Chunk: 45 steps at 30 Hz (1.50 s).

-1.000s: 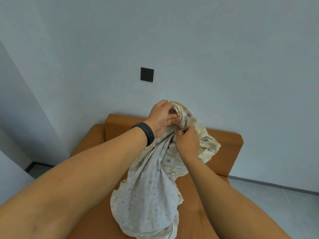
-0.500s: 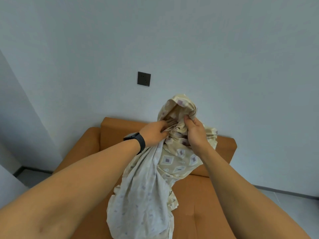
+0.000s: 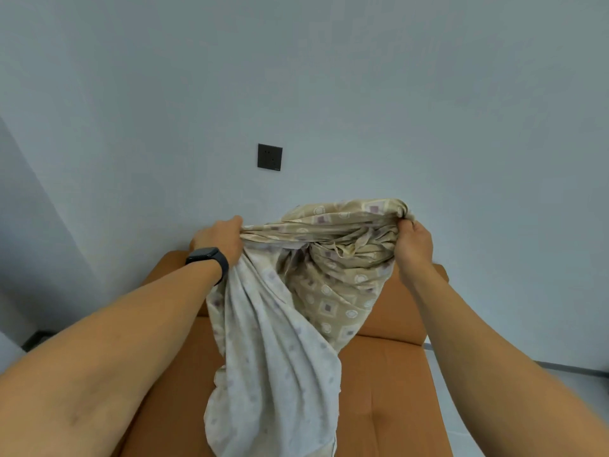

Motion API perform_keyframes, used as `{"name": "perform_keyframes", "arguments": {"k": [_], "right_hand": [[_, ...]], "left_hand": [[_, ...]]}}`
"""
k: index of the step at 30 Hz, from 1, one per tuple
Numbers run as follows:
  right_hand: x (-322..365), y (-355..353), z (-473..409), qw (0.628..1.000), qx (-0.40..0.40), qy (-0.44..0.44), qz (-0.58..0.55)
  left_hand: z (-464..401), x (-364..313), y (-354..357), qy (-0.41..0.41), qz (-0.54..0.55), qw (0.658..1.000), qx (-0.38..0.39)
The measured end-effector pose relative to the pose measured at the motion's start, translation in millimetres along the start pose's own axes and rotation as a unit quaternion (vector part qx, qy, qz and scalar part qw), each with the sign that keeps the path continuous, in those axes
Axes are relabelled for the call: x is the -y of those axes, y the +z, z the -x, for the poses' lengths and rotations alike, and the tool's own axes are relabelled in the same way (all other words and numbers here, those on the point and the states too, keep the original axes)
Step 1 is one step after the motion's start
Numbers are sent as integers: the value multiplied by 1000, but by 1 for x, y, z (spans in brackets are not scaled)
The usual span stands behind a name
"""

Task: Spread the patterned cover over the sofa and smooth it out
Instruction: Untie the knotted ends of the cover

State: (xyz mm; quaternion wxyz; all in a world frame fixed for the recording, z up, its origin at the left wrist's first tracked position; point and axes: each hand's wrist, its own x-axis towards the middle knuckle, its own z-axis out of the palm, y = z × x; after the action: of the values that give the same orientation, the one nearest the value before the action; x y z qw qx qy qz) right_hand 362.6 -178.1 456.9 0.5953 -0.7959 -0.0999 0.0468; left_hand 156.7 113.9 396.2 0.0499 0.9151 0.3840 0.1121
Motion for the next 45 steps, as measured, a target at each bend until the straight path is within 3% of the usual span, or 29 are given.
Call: {"name": "perform_keyframes", "arguments": {"k": [4,7,10,13,16,19,28,32,37,42,45], "right_hand": [[-5,18,15,997,53,-37,42],[-4,31,29,987,120,-68,76],[-3,46,39,975,183,-84,88],[-1,52,44,970,228,-71,53],[-2,48,39,972,233,-40,14],[-3,40,33,977,213,-12,-3],[-37,27,12,995,47,80,19],[-47,29,15,991,66,41,108],[-45,36,49,991,73,-44,101],[-63,56,83,964,236,-45,113],[-63,67,91,975,193,-62,90]], "left_hand": [[7,3,9,-39,-15,999,4],[23,-13,22,-37,17,995,87],[43,-55,30,85,183,966,164],[53,-95,33,171,267,936,152],[54,-108,41,136,340,918,156],[57,-113,45,153,390,891,174],[61,-126,37,146,339,910,187],[59,-134,34,107,345,914,188],[51,-141,27,5,378,904,199],[41,-143,9,-53,432,884,172],[44,-146,3,-40,458,868,187]]}}
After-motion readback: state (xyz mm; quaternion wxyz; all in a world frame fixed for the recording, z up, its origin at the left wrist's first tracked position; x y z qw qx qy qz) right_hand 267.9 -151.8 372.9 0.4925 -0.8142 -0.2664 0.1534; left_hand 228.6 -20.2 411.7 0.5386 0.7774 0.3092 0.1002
